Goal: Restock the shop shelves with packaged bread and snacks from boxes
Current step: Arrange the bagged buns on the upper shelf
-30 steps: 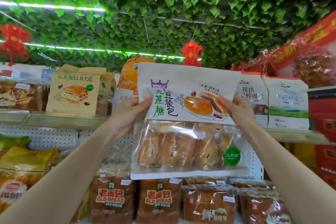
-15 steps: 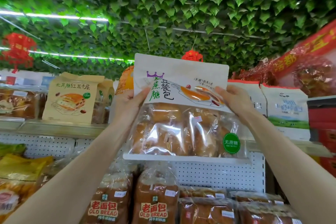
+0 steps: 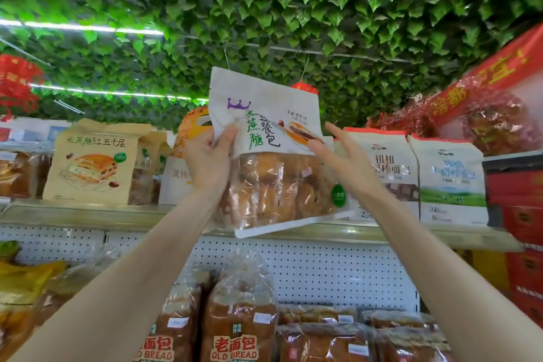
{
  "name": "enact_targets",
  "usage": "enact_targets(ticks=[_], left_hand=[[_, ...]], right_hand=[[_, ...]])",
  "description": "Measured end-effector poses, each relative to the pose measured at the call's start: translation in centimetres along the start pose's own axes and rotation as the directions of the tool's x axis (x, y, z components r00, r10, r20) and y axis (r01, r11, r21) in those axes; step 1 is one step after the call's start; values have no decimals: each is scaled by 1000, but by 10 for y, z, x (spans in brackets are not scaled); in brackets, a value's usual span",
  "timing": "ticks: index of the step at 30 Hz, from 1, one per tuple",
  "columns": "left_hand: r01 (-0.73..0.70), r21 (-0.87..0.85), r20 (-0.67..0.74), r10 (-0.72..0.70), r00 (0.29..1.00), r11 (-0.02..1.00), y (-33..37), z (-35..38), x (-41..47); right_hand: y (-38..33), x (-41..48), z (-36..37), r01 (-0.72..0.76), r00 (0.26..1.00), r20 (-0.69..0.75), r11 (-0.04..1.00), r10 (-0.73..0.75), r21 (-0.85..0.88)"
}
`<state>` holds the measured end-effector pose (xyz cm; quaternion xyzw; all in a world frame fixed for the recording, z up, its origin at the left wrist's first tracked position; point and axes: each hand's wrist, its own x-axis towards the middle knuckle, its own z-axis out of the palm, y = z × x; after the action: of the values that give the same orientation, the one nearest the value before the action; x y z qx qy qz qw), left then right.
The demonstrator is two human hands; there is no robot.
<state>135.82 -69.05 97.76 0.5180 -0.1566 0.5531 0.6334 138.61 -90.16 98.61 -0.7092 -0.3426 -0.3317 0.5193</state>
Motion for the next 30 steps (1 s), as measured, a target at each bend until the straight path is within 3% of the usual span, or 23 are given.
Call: enact_targets(ticks=[8,13,19,23,30], left_hand=[[-104,177,-41,112,993,979,-22,22,-4],[-133,168,133,111,985,977,-30,24,-2],[-43,218,431,-57,900,975,-18,8,4],[-37,240,471,-83,878,970,-18,3,5],[38,169,507,-120,854,985,-14,5,3]], right_hand=[[28,-3,30,-30,992,123,997,21,73],[40,-5,38,-47,995,102,972,25,229],[51,-2,40,-99,993,78,989,91,110],[56,2,47,-87,995,39,995,89,-44],[45,4,54,-17,982,190,996,0,91]])
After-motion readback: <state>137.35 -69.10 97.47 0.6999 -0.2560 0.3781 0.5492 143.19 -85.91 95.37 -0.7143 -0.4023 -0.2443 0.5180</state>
